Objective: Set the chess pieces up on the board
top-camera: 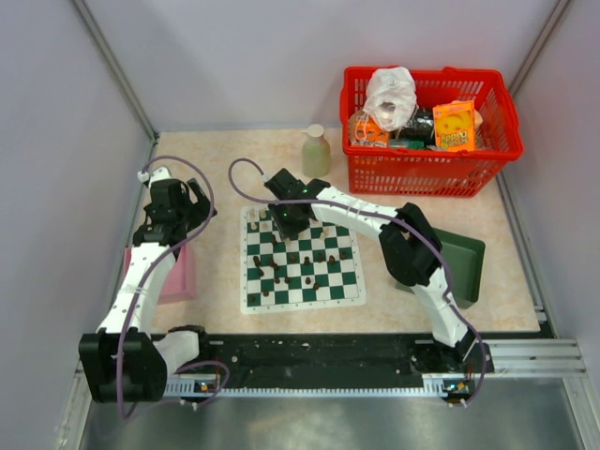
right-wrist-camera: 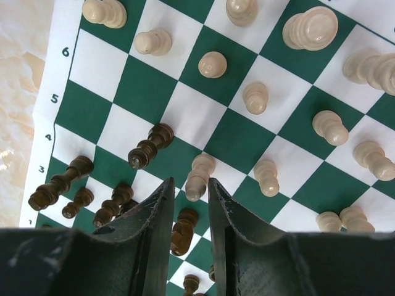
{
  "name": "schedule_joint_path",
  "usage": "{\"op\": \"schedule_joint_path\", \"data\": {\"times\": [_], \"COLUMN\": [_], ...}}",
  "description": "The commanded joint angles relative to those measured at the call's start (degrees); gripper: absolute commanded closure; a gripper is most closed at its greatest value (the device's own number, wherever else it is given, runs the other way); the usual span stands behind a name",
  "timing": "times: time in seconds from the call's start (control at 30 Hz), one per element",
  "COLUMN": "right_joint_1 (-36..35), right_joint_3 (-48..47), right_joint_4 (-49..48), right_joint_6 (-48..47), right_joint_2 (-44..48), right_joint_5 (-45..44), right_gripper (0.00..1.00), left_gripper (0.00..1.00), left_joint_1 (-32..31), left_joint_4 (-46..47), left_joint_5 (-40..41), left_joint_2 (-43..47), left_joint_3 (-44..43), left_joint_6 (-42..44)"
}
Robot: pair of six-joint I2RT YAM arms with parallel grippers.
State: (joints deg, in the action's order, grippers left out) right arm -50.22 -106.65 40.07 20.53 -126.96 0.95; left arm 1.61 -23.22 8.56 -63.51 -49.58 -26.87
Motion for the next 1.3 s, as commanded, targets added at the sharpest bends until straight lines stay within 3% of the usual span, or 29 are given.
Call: {"op": "schedule_joint_path", "data": {"times": [0.0, 0.3, 0.4, 0.5, 0.67, 0.87, 1.03, 1.27], "right_joint_1": [-0.67, -0.67, -0.76, -0.85, -0.76, -0.41, 3.01, 7.76], "right_joint_3": [-2.42, -2.86, -3.21, -3.48, -4.44, -3.92, -4.27, -5.76], "right_joint_4": [0.09, 0.44, 0.44, 0.53, 1.32, 3.34, 3.43, 2.99], "right_joint_6": [-0.76, -0.93, -0.93, -0.94, -1.55, -3.48, -3.05, -1.03], "right_joint_2": [-1.19, -1.72, -1.8, -1.63, 1.09, 8.47, 10.94, 6.99], "right_joint_5": [-0.69, -0.69, -0.69, -0.69, -1.57, -9.81, -14.13, -13.16], "right_gripper": [0.71, 0.71, 0.75, 0.85, 0.86, 0.86, 0.87, 0.87], "left_gripper": [0.04, 0.04, 0.04, 0.04, 0.04, 0.04, 0.04, 0.04], "left_joint_1": [0.33, 0.33, 0.42, 0.5, 0.5, 0.5, 0.5, 0.59], "left_joint_4": [1.43, 1.51, 1.6, 1.69, 1.6, 1.6, 1.6, 1.34], "left_joint_5": [0.06, -0.3, -0.38, -0.38, -0.47, -0.21, -0.29, -0.47], "left_joint_2": [0.66, 0.31, 0.05, 0.05, -0.04, 0.05, -0.13, 0.14], "left_joint_3": [0.1, 0.1, 0.01, -0.08, 0.01, -0.07, -0.43, -0.34], "left_joint_6": [-0.29, -0.46, -0.46, -0.29, -0.37, -0.29, -0.2, -0.02]}}
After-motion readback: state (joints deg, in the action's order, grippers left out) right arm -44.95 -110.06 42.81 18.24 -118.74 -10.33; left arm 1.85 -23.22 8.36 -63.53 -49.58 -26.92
